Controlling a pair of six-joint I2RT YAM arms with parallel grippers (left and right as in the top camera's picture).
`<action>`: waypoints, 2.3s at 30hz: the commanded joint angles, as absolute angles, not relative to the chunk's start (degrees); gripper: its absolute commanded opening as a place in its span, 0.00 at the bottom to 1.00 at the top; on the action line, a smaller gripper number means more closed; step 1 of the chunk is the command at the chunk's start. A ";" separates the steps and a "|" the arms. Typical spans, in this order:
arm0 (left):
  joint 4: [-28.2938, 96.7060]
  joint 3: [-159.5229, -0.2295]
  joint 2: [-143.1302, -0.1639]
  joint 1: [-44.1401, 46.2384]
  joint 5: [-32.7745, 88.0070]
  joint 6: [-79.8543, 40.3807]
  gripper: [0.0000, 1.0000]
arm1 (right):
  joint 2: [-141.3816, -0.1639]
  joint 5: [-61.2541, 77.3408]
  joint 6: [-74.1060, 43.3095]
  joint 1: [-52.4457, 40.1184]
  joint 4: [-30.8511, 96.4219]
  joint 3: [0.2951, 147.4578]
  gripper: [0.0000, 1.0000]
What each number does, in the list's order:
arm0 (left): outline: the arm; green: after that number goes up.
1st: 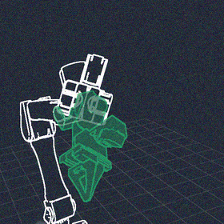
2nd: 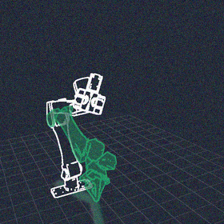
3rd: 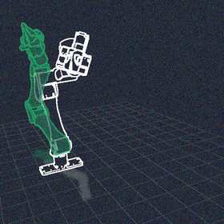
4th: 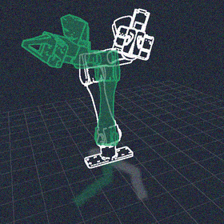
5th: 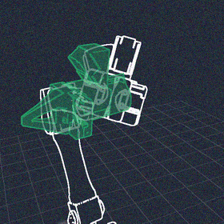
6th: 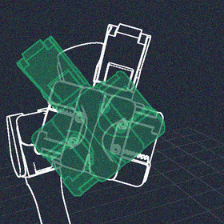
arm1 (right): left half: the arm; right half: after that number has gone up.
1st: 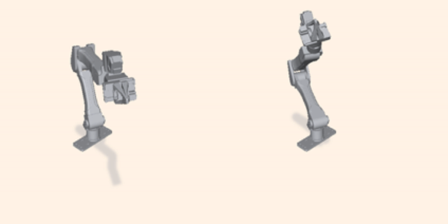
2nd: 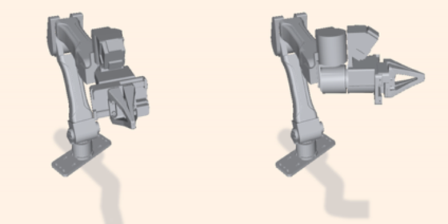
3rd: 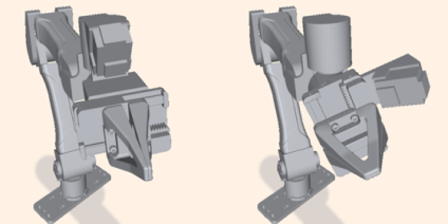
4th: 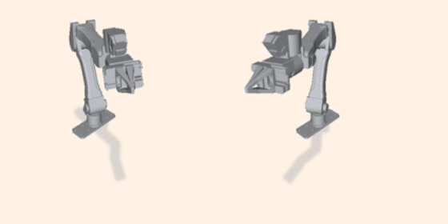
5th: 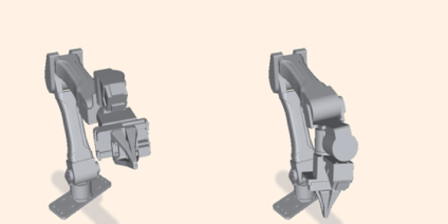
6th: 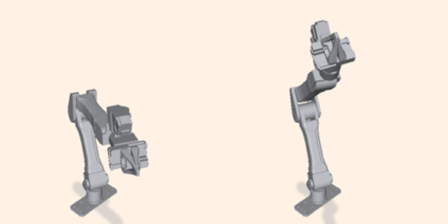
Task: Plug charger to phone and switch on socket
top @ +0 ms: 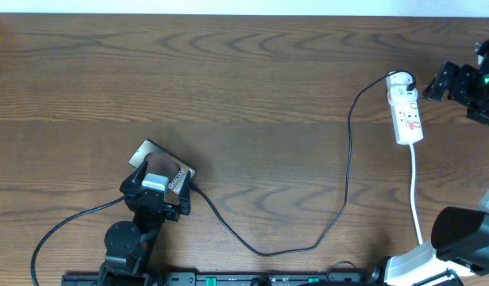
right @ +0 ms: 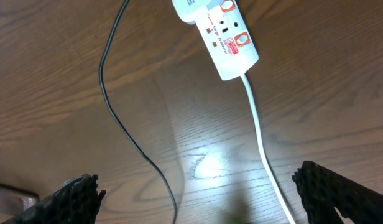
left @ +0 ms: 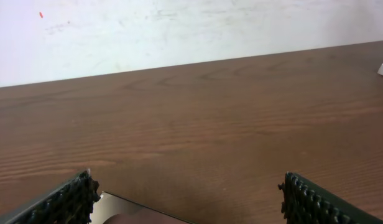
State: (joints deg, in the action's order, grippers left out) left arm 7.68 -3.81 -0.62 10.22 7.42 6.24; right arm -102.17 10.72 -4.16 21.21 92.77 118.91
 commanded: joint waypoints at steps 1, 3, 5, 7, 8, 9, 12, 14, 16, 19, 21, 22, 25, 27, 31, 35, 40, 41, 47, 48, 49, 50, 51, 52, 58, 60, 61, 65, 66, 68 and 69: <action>8.21 -2.37 -0.23 9.93 8.38 6.39 0.93 | -102.00 11.05 -4.89 20.99 92.82 119.61 0.99; 8.21 -2.37 -0.23 9.93 8.38 6.39 0.93 | -101.89 11.05 -4.89 20.99 92.82 119.61 0.99; 8.19 -2.37 -0.23 9.93 8.38 6.39 0.93 | -101.62 11.05 -4.89 20.97 92.82 119.61 0.99; 8.21 -2.37 -0.23 9.93 8.38 6.39 0.93 | -100.92 10.31 -3.90 20.95 92.42 119.61 0.99; 8.19 -2.37 -0.23 9.93 8.38 6.39 0.93 | -100.18 8.75 -3.57 20.95 90.89 119.61 0.99; 8.19 -2.37 -0.23 9.93 8.38 6.39 0.93 | -99.33 8.49 -3.60 20.95 88.97 119.61 0.99; 8.21 -2.37 -0.23 9.93 8.38 6.39 0.93 | -97.08 8.88 -3.62 20.84 86.19 119.44 0.99; 8.19 -2.37 -0.23 9.93 8.38 6.39 0.93 | -94.74 10.79 -3.57 19.94 82.37 118.93 0.99; 8.19 -2.37 -0.23 9.93 8.38 6.39 0.93 | -92.82 11.73 -3.57 18.50 79.09 118.13 0.99; 8.19 -2.37 -0.23 9.93 8.38 6.39 0.93 | -86.89 12.12 -3.53 12.32 68.64 112.92 0.99; 8.21 -2.37 -0.23 9.93 8.38 6.39 0.93 | -82.00 12.14 -2.72 7.38 58.00 106.19 0.99; 8.19 -2.37 -0.23 9.93 8.38 6.39 0.93 | -79.75 12.14 -2.35 5.37 53.08 102.78 0.99; 8.21 -2.37 -0.23 9.93 8.38 6.39 0.93 | -72.55 12.16 -1.41 -0.01 38.96 91.35 0.99; 8.19 -2.37 -0.23 9.93 8.38 6.39 0.93 | -68.03 12.16 -1.45 -2.24 31.11 83.92 0.99; 8.21 -2.37 -0.23 9.93 8.38 6.39 0.93 | -56.18 14.00 -1.67 -4.38 13.13 65.14 0.99; 8.21 -2.37 -0.23 9.93 8.38 6.39 0.93 | -44.69 14.44 -1.56 -4.36 0.27 48.71 0.99; 8.19 -2.37 -0.23 9.93 8.38 6.39 0.93 | -28.45 13.39 -0.78 -4.05 -13.08 28.21 0.99; 8.19 -2.37 -0.23 9.93 8.38 6.39 0.93 | -26.33 13.41 -0.56 -4.05 -15.11 25.47 0.99; 8.19 -2.37 -0.23 9.93 8.38 6.39 0.93 | -14.61 12.91 0.36 -4.05 -25.02 10.59 0.99; 8.21 -2.37 -0.23 9.93 8.38 6.39 0.93 | -12.82 12.36 0.32 -4.05 -25.15 8.62 0.99; 8.19 -2.37 -0.23 9.93 8.38 6.39 0.93 | -10.70 12.08 0.32 -4.05 -25.08 6.44 0.99; 8.19 -2.37 -0.23 9.93 8.38 6.39 0.93 | -9.30 11.86 0.34 -4.05 -25.08 4.95 0.99; 8.19 -2.37 -0.23 9.93 8.38 6.39 0.93 | -7.77 11.44 0.32 -4.05 -25.08 3.36 0.99; 8.19 -2.37 -0.23 9.93 8.38 6.39 0.93 | -6.22 11.00 0.32 -4.05 -25.06 1.72 0.99; 8.19 -2.37 -0.23 9.93 8.38 6.39 0.93 | -0.49 7.14 0.30 -3.81 -15.51 0.32 0.99; 8.19 -2.37 -0.23 9.93 8.38 6.39 0.93 | -0.27 5.82 0.25 -3.46 -13.21 0.32 0.99; 8.19 -2.37 -0.23 9.93 8.38 6.39 0.93 | -0.27 5.06 0.27 -3.31 -11.88 0.32 0.99; 8.19 -2.37 -0.23 9.93 8.38 6.39 0.93 | -0.27 -2.15 -4.82 -2.72 -3.09 0.32 0.99; 8.19 -2.37 -0.23 9.93 8.38 6.39 0.93 | -0.27 -4.12 -6.76 -2.59 -0.23 0.32 0.99; 8.19 -2.37 -0.23 9.93 8.38 6.39 0.93 | -0.32 -6.68 -8.03 -2.39 3.86 0.32 0.99; 8.21 -2.37 -0.23 9.93 8.38 6.39 0.93 | -0.27 -6.20 -6.22 -2.24 3.84 0.32 0.99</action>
State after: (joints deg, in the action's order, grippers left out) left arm 7.55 -3.77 -0.58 10.17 7.62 6.24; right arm -0.71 -0.95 -4.64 -3.11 3.31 0.36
